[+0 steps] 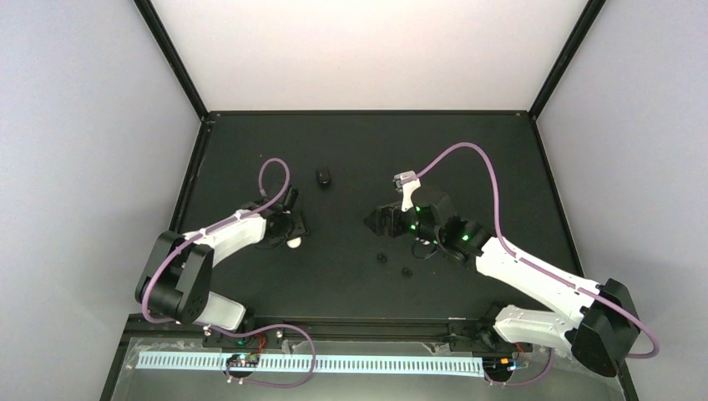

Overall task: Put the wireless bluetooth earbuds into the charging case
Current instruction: Pick up the charging case at the center of the board.

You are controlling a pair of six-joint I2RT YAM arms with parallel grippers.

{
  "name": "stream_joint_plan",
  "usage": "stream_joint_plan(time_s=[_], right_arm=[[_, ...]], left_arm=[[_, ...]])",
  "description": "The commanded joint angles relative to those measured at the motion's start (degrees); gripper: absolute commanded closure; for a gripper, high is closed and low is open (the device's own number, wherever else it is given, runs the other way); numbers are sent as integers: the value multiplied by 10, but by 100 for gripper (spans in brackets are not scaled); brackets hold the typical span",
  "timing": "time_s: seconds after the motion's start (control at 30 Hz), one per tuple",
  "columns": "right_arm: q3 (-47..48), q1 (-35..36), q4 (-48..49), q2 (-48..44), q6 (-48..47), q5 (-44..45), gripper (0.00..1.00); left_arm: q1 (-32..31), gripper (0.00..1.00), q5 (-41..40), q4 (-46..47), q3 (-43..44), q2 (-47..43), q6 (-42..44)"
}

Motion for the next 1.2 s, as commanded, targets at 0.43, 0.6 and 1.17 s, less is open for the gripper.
stream_joint_plan(time_s=[0.43, 0.6, 1.17], right_arm=[[5, 2, 9, 41, -22, -24, 5], [75, 37, 24, 163, -55, -43, 7], [379, 104, -19, 534, -186, -78, 13]], left_arm=[[-46, 11, -48, -90, 19, -142, -4], [-39, 1, -134, -157, 22, -315, 35], [-37, 1, -259, -201, 62, -494, 148]])
